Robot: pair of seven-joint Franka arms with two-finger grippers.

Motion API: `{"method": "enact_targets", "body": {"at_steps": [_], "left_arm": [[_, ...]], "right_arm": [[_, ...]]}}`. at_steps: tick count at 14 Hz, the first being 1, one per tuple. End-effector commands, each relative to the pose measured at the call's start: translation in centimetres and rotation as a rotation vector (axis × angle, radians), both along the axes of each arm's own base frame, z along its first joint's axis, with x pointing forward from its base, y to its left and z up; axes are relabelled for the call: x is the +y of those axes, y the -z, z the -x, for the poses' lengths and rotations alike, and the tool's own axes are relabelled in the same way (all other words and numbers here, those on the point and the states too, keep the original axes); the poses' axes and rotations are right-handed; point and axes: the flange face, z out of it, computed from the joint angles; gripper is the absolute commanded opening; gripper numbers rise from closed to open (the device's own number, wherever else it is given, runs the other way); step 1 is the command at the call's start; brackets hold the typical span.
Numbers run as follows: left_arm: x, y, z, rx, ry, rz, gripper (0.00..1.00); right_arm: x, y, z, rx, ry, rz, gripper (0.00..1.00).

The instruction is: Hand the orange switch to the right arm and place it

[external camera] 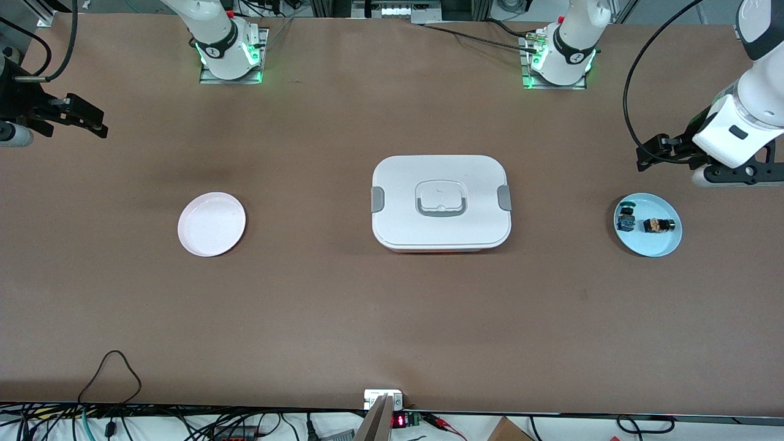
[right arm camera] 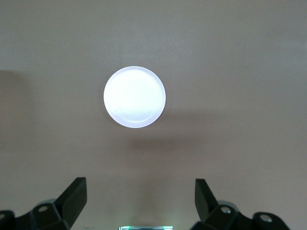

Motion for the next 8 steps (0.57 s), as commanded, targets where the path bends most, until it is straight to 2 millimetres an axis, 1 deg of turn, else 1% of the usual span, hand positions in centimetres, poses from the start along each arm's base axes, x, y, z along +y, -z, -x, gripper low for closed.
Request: {"method": "enact_targets", "body": {"at_steps": [1, 8], "left_arm": [[-0.07, -0.56, -0.05, 0.002, 0.017, 0.011, 1.0], [0.02, -0.49, 0.04, 0.011, 0.015, 0.01, 1.0]], "right_arm": [[0.1, -0.69, 0.25, 0.0, -0.007, -0.008, 1.0], [0.1, -0.69, 0.25, 0.0, -0.007, -0.008, 1.0]]}}
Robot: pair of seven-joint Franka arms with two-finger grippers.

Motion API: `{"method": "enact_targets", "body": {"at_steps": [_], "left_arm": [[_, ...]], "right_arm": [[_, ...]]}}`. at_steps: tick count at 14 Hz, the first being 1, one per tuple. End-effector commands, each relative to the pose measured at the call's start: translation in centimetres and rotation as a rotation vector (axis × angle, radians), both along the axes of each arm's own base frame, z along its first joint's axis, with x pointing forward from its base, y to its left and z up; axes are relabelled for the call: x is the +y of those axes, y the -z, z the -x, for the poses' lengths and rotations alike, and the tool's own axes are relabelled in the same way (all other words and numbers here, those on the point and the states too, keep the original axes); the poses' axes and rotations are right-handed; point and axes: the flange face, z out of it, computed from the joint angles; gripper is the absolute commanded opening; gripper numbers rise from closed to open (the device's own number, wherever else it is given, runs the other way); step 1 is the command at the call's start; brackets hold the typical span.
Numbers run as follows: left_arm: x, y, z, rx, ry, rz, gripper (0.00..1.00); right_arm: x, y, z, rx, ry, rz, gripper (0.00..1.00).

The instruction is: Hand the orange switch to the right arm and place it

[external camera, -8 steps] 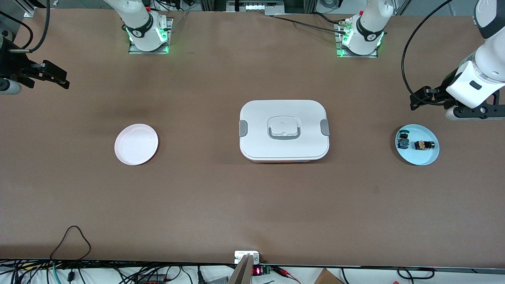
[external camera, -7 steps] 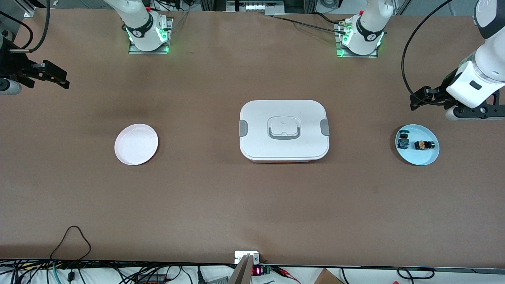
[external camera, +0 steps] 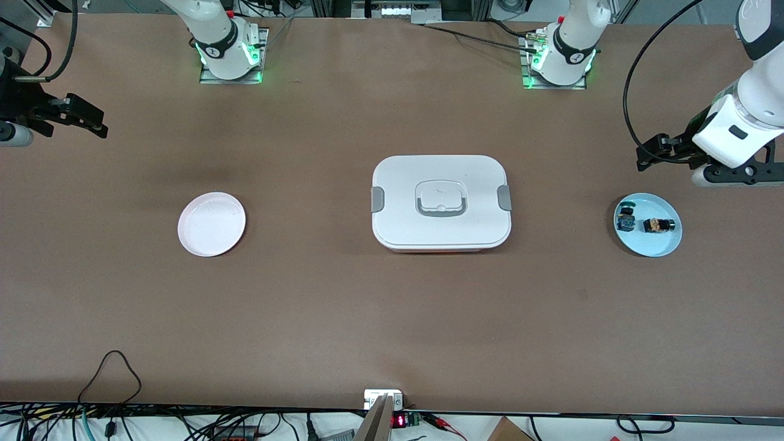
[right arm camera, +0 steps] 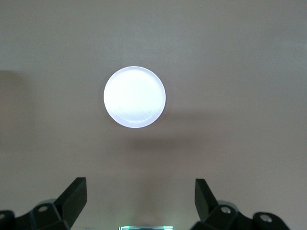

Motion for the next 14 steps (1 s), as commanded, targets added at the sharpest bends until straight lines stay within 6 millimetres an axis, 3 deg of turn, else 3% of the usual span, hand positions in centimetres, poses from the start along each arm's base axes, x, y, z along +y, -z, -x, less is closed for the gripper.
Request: {"method": "enact_targets", "body": {"at_steps": [1, 14], "left_arm": [[0.02, -0.47, 0.07, 0.013, 0.013, 0.01, 1.0], [-0.11, -0.4, -0.7, 0.031, 0.019, 0.009, 1.0]], "right_arm": [[0.1, -0.69, 0.25, 0.0, -0.007, -0.008, 1.0], [0.18, -0.68, 0.27, 0.002, -0.008, -0.008, 1.0]]}}
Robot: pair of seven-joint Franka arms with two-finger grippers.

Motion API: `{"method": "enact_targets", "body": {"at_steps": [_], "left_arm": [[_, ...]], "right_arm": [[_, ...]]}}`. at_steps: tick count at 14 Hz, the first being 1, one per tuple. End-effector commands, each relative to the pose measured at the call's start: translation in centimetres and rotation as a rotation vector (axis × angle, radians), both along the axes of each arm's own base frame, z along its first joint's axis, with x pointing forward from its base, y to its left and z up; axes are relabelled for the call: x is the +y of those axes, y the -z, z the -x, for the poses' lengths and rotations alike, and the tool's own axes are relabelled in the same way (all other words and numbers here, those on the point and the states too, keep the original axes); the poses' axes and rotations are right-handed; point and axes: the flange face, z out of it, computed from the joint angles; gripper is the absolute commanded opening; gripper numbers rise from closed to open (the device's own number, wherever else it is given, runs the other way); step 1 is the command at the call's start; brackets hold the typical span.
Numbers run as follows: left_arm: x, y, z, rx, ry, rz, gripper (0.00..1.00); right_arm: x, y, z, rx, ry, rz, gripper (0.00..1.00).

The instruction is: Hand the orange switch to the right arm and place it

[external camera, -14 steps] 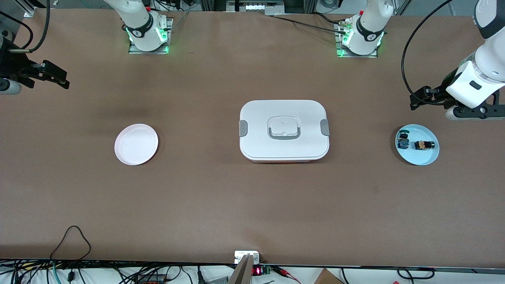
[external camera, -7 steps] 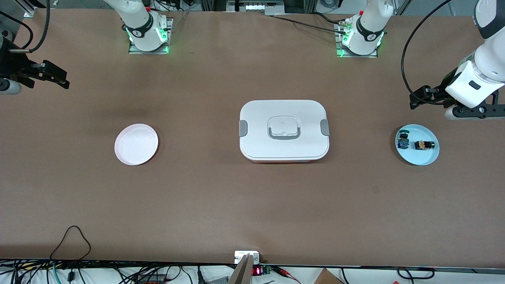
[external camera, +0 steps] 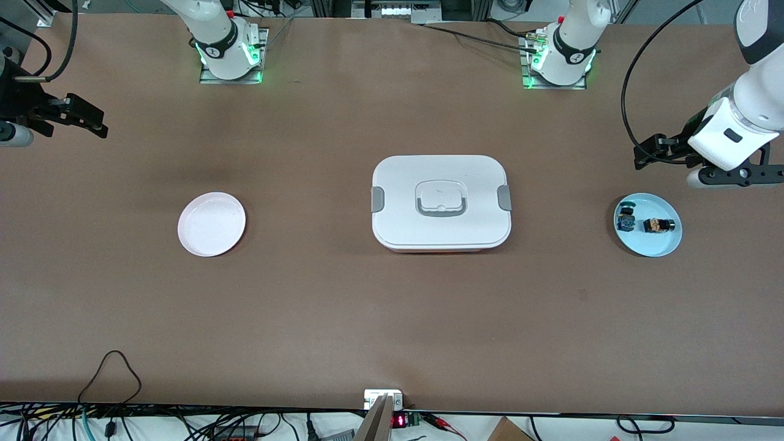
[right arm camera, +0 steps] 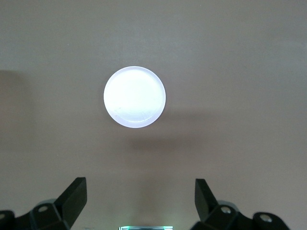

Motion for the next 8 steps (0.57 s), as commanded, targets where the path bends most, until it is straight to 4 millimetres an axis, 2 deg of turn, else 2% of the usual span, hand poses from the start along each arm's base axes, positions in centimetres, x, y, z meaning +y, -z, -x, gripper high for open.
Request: {"method": "enact_targets", "body": {"at_steps": [1, 6, 7, 8], "left_arm": [[0.1, -0.8, -0.6, 0.004, 0.016, 0.012, 1.0], [0.2, -0.5, -0.3, 0.027, 0.008, 0.011, 1.0], [0.3, -0.2, -0.4, 0.035, 0.005, 0.009, 1.0], [0.8, 0.9, -0.7, 0.064, -0.003, 0.007, 1.0]], "right_arm": [[0.3, -0.7, 0.3, 0.001, -0.01, -0.008, 1.0], [0.2, -0.7, 0.3, 0.001, -0.01, -0.008, 1.0], [0.3, -0.7, 0.3, 0.001, -0.011, -0.008, 1.0], [0.3, -0.7, 0.3, 0.001, -0.011, -0.008, 1.0]]}}
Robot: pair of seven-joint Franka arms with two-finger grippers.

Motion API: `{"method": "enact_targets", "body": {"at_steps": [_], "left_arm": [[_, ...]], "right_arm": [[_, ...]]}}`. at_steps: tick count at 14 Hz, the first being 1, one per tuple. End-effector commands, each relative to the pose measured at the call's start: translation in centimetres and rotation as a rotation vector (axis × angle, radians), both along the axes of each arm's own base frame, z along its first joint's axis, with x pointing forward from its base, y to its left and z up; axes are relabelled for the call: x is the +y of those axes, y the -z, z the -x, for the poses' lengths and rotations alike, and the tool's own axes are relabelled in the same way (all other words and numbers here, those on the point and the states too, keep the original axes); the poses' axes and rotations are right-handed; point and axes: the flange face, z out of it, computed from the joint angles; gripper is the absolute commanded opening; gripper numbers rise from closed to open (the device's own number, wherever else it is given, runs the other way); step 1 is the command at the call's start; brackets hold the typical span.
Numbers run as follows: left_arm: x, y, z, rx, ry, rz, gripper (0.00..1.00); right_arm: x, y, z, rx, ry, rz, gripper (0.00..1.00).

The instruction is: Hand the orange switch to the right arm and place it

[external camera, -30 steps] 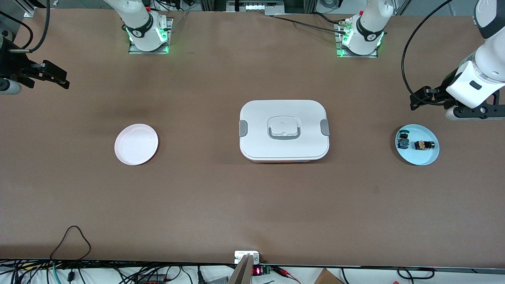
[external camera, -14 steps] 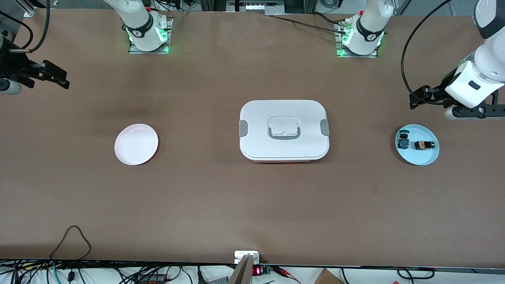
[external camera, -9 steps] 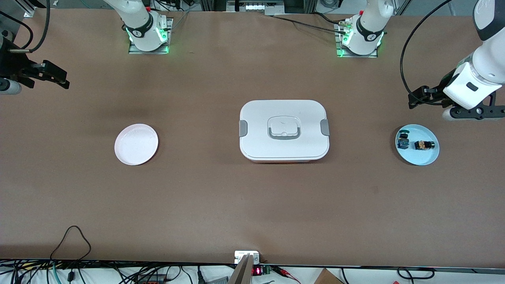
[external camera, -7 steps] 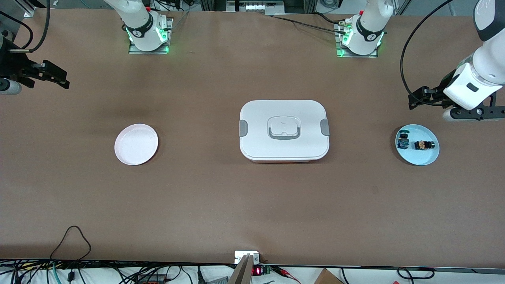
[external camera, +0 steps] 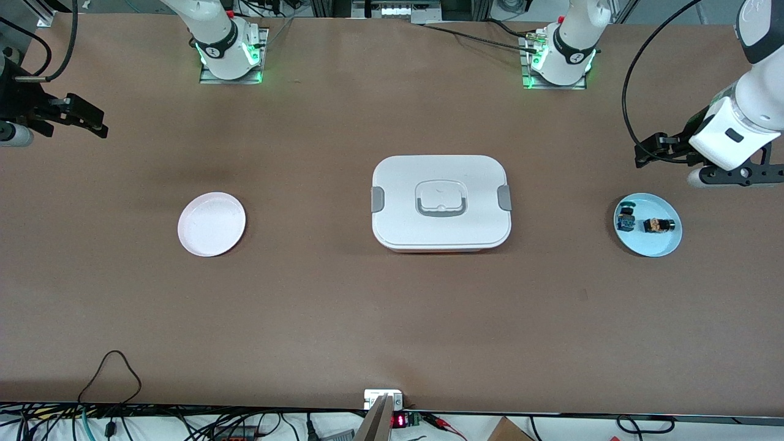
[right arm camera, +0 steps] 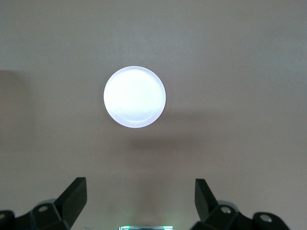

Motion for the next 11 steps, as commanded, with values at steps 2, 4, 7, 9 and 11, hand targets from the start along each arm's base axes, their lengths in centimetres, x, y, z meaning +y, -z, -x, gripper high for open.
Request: {"method": "enact_targets", "body": {"at_steps": [2, 4, 7, 9, 11], "left_arm": [[2.2, 1.9, -1.0, 0.07, -0.026, 0.007, 1.0], [4.6, 3.5, -0.8, 0.138, -0.06, 0.01, 1.0], [9.6, 7.7, -1.4, 0.209, -0.067, -0.022, 1.0], [12.0, 11.0, -3.0, 0.177, -0.022, -0.014, 1.0], [13.8, 13.7, -2.7, 0.148, -0.014, -0.008, 1.0]], "right_arm": [[0.2, -0.7, 0.3, 0.001, -0.011, -0.008, 1.0], [0.2, -0.7, 0.3, 0.001, -0.009, -0.008, 1.0], [0.2, -0.7, 0.3, 0.001, -0.009, -0.008, 1.0], [0.1, -0.6, 0.2, 0.003, -0.006, -0.008, 1.0], [0.3, -0.7, 0.3, 0.001, -0.012, -0.008, 1.0]]}}
